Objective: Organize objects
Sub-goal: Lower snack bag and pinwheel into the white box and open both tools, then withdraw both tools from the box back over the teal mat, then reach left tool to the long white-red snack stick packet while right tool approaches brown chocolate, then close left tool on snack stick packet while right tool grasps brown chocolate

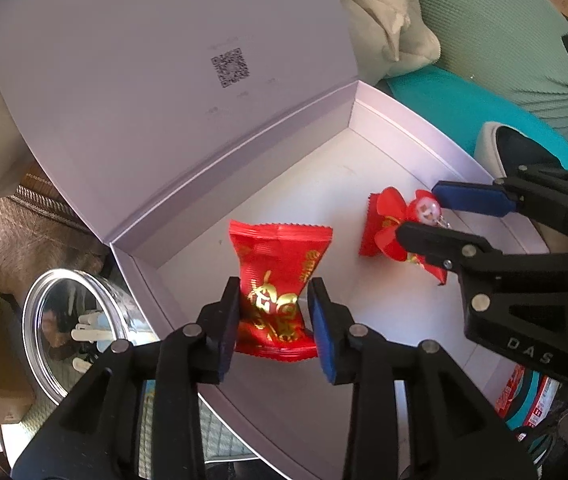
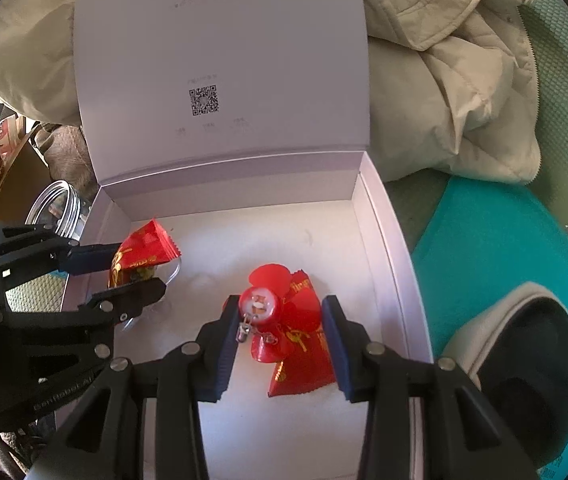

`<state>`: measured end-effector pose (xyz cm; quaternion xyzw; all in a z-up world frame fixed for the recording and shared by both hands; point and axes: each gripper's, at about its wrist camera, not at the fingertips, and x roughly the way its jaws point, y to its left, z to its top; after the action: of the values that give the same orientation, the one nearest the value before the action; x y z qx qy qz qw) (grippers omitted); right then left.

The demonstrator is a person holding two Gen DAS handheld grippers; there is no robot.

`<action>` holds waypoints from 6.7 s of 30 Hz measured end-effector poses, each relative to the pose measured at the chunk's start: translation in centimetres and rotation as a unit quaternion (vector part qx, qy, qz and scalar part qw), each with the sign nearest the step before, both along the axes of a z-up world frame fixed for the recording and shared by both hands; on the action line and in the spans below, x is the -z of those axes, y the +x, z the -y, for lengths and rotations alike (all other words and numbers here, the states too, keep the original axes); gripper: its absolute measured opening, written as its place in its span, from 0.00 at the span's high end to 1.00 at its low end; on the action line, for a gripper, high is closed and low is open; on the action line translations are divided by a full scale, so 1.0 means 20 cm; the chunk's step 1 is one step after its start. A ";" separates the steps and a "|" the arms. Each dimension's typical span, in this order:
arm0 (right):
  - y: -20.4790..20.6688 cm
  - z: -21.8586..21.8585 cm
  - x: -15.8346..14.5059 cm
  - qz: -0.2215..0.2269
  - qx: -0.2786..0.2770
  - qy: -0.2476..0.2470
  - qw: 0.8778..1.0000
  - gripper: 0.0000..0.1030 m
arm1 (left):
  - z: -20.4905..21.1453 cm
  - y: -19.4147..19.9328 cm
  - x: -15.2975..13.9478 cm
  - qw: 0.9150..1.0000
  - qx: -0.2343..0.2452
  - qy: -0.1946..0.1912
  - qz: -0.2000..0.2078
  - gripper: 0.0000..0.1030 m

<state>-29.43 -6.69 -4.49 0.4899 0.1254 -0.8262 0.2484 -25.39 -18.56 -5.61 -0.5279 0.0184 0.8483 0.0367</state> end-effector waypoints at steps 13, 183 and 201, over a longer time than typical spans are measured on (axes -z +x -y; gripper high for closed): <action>0.02 -0.04 0.03 0.014 0.008 0.000 1.000 0.49 | -0.04 0.02 -0.01 1.000 0.004 -0.013 0.007 0.61; 0.69 -0.75 0.18 -0.033 0.023 0.010 0.999 0.63 | -0.69 0.92 0.14 0.998 -0.044 0.031 0.041 0.16; 0.98 -0.92 0.17 -0.006 -0.002 0.016 1.000 0.64 | -0.74 1.01 0.07 0.999 -0.024 -0.012 -0.027 0.19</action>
<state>-9.89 11.73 -7.80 0.4888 0.1405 -0.8264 0.2415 -5.17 -3.80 -7.02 -0.5054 0.0173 0.8626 0.0092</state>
